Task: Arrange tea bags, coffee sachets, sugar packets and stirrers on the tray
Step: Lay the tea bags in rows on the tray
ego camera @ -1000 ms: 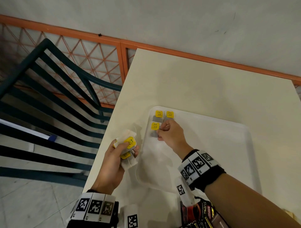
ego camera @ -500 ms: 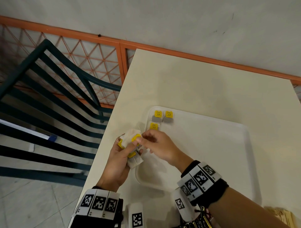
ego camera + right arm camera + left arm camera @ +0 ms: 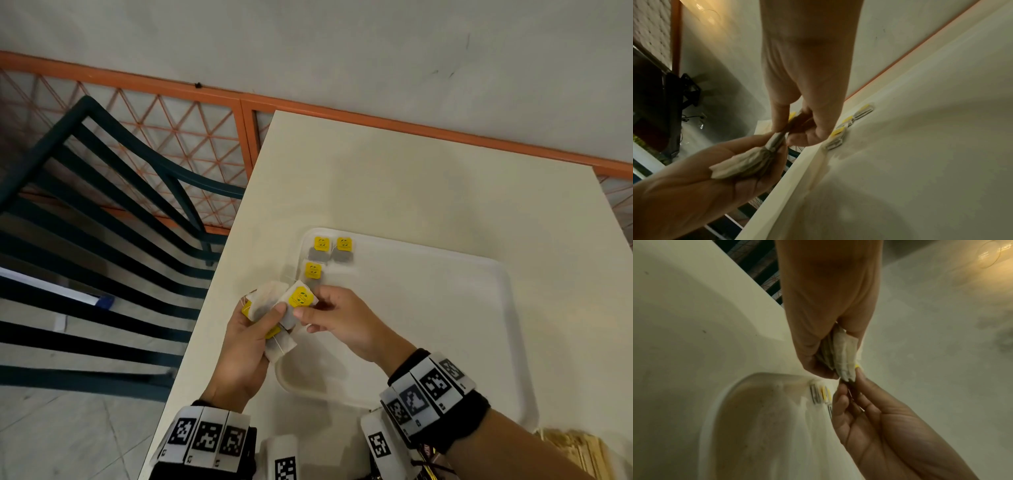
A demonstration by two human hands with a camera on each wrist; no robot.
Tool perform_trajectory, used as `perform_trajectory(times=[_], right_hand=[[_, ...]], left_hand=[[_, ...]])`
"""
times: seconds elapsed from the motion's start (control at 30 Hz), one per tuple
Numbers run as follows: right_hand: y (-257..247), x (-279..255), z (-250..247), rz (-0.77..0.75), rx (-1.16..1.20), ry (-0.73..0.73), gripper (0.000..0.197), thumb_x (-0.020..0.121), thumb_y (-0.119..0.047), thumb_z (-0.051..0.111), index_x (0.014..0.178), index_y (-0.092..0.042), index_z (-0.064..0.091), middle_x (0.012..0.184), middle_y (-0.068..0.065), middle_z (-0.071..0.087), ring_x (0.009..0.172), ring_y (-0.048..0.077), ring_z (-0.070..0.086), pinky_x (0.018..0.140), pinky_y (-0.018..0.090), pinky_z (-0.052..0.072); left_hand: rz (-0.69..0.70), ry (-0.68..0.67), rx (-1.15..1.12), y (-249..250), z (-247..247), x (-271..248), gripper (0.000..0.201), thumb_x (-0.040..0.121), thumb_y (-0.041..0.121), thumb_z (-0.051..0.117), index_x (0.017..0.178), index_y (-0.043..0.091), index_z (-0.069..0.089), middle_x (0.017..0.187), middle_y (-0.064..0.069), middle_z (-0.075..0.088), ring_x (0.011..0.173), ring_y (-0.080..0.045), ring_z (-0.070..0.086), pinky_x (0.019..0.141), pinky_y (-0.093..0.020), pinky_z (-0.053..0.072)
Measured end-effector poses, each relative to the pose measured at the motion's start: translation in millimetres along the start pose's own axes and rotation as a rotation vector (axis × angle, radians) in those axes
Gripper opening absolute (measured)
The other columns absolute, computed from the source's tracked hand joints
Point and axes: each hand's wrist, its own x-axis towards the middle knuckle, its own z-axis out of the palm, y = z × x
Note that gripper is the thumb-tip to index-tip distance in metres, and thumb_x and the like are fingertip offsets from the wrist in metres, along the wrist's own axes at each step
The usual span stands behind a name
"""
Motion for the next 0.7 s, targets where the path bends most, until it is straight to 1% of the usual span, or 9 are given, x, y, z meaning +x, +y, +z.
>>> perform_trajectory(times=[0.1, 0.2, 0.27, 0.37, 0.47, 0.53, 0.57, 0.6, 0.7], right_hand=[[1, -5, -4, 0.016, 0.064, 0.028, 0.009, 0.088, -0.005, 0.059, 0.096, -0.009, 0.062, 0.082, 0.002, 0.062, 0.071, 0.007, 0.061, 0.068, 0.018, 0.053], [2, -4, -16, 0.018, 0.135, 0.123, 0.007, 0.089, -0.003, 0.057, 0.093, -0.008, 0.059, 0.081, 0.002, 0.064, 0.071, 0.009, 0.064, 0.07, 0.022, 0.054], [4, 0, -28, 0.016, 0.087, 0.215, 0.007, 0.088, -0.004, 0.058, 0.094, -0.008, 0.061, 0.08, 0.003, 0.064, 0.069, 0.009, 0.062, 0.066, 0.02, 0.053], [8, 11, -45, 0.017, -0.043, 0.329, 0.012, 0.086, -0.003, 0.06, 0.098, -0.004, 0.062, 0.073, 0.005, 0.061, 0.059, 0.008, 0.058, 0.056, 0.013, 0.05], [12, 23, -56, 0.036, -0.152, 0.416, 0.022, 0.081, -0.003, 0.067, 0.097, -0.01, 0.054, 0.066, 0.003, 0.059, 0.049, 0.004, 0.056, 0.053, 0.012, 0.049], [14, 30, -58, 0.034, -0.193, 0.448, 0.03, 0.077, -0.003, 0.071, 0.093, -0.012, 0.048, 0.065, 0.004, 0.059, 0.045, 0.001, 0.055, 0.049, 0.011, 0.048], [14, 33, -58, 0.03, -0.224, 0.459, 0.033, 0.076, -0.004, 0.073, 0.093, -0.012, 0.046, 0.066, 0.005, 0.058, 0.046, 0.002, 0.056, 0.048, 0.011, 0.047], [14, 36, -58, 0.026, -0.266, 0.472, 0.035, 0.075, -0.006, 0.074, 0.094, -0.011, 0.044, 0.066, 0.004, 0.058, 0.05, 0.006, 0.056, 0.05, 0.013, 0.046], [11, 42, -56, 0.002, -0.404, 0.496, 0.044, 0.074, -0.01, 0.076, 0.102, -0.011, 0.043, 0.062, -0.003, 0.055, 0.056, 0.008, 0.053, 0.056, 0.018, 0.042]], left_hand=[[0.021, 0.0, 0.003, -6, 3, 3, 0.036, 0.084, 0.005, 0.057, 0.12, 0.006, 0.052, 0.106, -0.015, 0.064, 0.091, -0.024, 0.064, 0.073, -0.031, 0.057], [0.021, 0.028, -0.044, -8, 2, 4, 0.024, 0.086, 0.001, 0.055, 0.109, 0.009, 0.055, 0.083, -0.009, 0.062, 0.068, -0.015, 0.063, 0.064, -0.028, 0.057], [0.005, 0.049, -0.084, -9, -3, 5, 0.019, 0.085, 0.0, 0.055, 0.102, 0.009, 0.057, 0.074, -0.007, 0.062, 0.061, -0.013, 0.062, 0.062, -0.028, 0.057], [-0.021, 0.054, -0.142, -9, -9, 5, 0.014, 0.085, 0.003, 0.056, 0.097, 0.009, 0.059, 0.073, -0.006, 0.062, 0.064, -0.015, 0.061, 0.062, -0.028, 0.057], [-0.06, 0.049, -0.221, -8, -13, 6, 0.011, 0.084, 0.009, 0.056, 0.095, 0.01, 0.06, 0.071, -0.005, 0.064, 0.064, -0.015, 0.062, 0.061, -0.027, 0.056], [-0.088, 0.025, -0.261, -7, -15, 8, 0.027, 0.073, 0.02, 0.069, 0.096, 0.01, 0.058, 0.072, -0.005, 0.062, 0.066, -0.016, 0.061, 0.061, -0.027, 0.055], [-0.099, 0.012, -0.274, -7, -16, 10, 0.038, 0.066, 0.024, 0.075, 0.097, 0.01, 0.056, 0.074, -0.005, 0.06, 0.068, -0.017, 0.06, 0.061, -0.028, 0.054], [-0.106, 0.009, -0.277, -6, -16, 9, 0.041, 0.066, 0.024, 0.076, 0.098, 0.01, 0.055, 0.077, -0.005, 0.059, 0.07, -0.017, 0.06, 0.061, -0.029, 0.054], [-0.069, 0.039, -0.239, -8, -14, 8, 0.015, 0.087, 0.016, 0.055, 0.101, 0.012, 0.057, 0.081, -0.006, 0.061, 0.072, -0.018, 0.062, 0.061, -0.029, 0.055]])
